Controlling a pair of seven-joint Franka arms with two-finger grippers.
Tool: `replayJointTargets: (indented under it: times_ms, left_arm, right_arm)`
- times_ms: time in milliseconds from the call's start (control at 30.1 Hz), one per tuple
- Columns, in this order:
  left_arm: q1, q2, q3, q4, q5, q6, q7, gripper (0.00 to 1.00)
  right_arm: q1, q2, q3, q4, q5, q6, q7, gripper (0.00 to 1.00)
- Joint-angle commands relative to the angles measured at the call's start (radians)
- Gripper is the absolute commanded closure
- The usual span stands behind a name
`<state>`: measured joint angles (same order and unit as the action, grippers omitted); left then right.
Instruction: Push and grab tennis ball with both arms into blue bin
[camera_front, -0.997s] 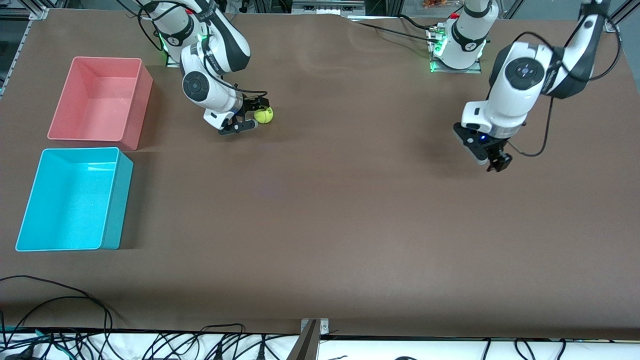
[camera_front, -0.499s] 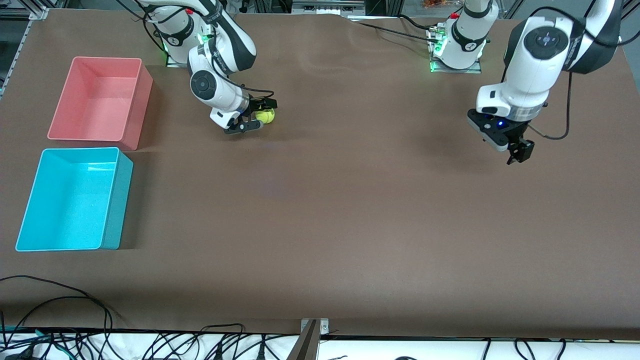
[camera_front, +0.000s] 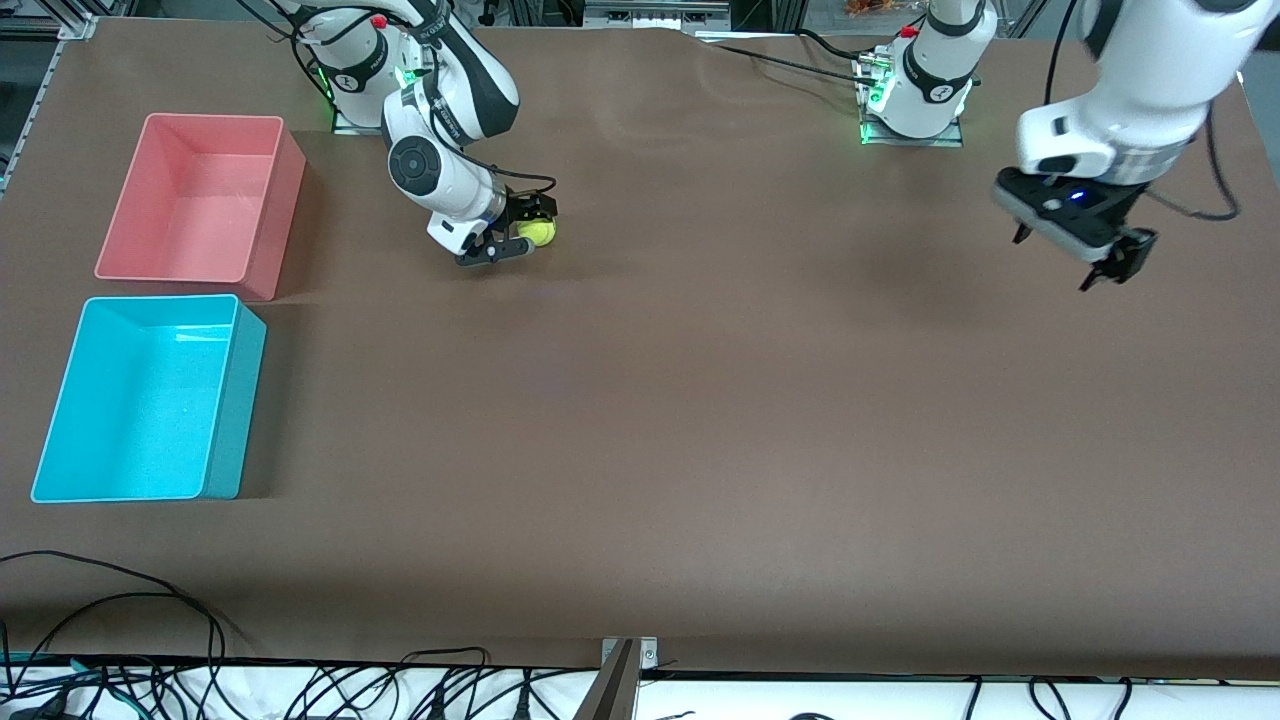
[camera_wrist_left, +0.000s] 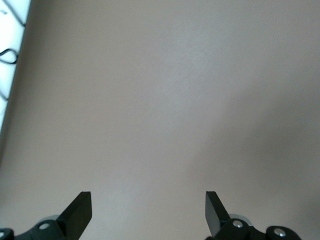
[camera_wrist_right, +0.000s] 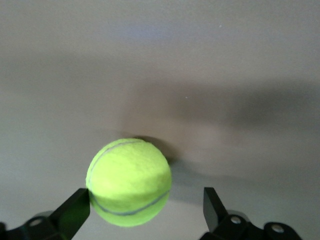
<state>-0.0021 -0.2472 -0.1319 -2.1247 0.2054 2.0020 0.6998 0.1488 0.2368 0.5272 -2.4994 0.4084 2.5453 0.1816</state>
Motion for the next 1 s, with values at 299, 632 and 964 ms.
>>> replayJointTargets:
  times_ms: [299, 632, 964]
  left_arm:
    - [-0.029, 0.012, 0.024, 0.293, -0.110, -0.385, -0.374, 0.00]
    - [-0.032, 0.072, 0.024, 0.457, -0.172, -0.535, -0.566, 0.00]
    - [-0.050, 0.120, 0.032, 0.545, -0.193, -0.569, -0.697, 0.00]
  right_arm:
    - [0.017, 0.050, 0.007, 0.039, 0.017, 0.021, 0.006, 0.00]
    - [0.029, 0.076, 0.005, 0.054, 0.007, 0.039, -0.014, 0.38]
    - [0.026, 0.062, 0.002, 0.071, 0.000, 0.013, -0.039, 0.70]
